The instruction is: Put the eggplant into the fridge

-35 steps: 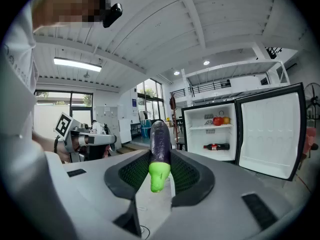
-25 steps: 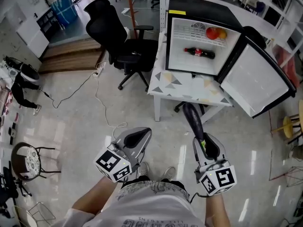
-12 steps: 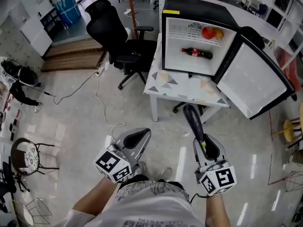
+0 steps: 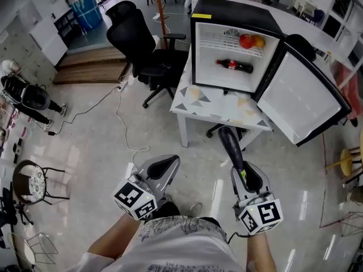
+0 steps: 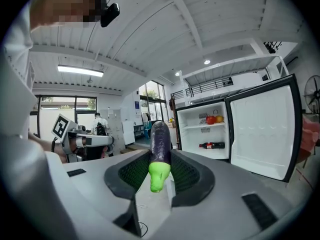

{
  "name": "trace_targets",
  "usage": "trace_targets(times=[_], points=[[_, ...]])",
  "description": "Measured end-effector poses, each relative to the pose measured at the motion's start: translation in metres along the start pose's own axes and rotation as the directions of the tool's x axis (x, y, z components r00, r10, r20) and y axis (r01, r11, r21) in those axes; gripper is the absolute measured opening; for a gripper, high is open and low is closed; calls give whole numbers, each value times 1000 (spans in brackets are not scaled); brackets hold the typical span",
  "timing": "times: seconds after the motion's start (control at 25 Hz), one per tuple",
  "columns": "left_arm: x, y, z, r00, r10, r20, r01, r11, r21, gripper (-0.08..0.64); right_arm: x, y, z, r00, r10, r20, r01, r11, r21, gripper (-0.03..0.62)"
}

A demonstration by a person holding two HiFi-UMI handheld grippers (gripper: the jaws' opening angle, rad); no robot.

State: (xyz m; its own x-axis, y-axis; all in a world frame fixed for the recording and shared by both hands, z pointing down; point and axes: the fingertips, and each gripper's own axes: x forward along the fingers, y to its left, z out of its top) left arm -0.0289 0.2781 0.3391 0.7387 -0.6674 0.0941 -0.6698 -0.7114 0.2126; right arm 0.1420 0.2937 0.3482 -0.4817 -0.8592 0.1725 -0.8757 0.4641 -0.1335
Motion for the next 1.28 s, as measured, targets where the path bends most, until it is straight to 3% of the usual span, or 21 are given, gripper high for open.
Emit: trace_targets(times=[0.68, 1.28], points=[[36, 13, 0, 1000, -5, 8, 5, 1000, -1, 8, 18, -32, -1, 1000, -6, -11, 5, 1000, -11, 130], [103, 99, 12, 1000, -26, -7, 26, 999, -24, 8, 115, -74, 8, 999, -29, -46, 29, 1000, -8, 130]])
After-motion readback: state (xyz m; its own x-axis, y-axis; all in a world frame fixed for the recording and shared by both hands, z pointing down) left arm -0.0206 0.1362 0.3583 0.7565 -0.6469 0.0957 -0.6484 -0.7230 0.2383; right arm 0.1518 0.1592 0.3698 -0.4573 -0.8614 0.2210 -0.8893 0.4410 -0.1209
